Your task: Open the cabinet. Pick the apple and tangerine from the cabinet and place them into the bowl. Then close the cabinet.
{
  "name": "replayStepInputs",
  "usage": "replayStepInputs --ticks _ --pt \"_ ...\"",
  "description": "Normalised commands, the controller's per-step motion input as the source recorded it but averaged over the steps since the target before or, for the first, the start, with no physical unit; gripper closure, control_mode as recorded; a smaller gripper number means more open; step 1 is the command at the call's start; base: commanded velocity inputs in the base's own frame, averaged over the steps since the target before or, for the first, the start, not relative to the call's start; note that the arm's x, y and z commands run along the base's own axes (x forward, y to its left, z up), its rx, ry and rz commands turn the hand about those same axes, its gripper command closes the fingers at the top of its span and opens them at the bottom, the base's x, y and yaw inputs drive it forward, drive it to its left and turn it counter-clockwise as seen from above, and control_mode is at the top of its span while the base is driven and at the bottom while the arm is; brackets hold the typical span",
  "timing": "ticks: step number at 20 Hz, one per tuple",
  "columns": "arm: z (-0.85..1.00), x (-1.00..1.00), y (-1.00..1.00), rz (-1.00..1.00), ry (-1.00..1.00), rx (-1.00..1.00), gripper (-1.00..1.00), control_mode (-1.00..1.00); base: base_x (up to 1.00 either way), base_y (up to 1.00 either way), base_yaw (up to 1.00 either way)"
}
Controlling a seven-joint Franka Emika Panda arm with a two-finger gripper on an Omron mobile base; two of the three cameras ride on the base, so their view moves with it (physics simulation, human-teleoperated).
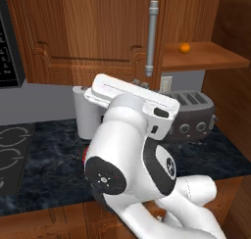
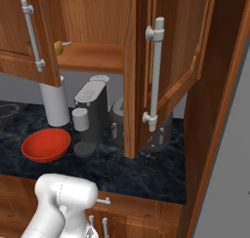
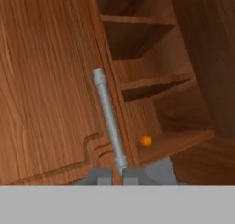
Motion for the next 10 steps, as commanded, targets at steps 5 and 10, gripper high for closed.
replayStepInputs --ticks 5,10 --pt "0.48 -0.44 -0.98 0.0 0.01 0.38 -1.0 -1.0 0.0 0.0 0.0" --pt "0.09 -0.08 -0.92 0.1 0.03 0.31 -1.0 -1.0 0.0 0.0 0.0"
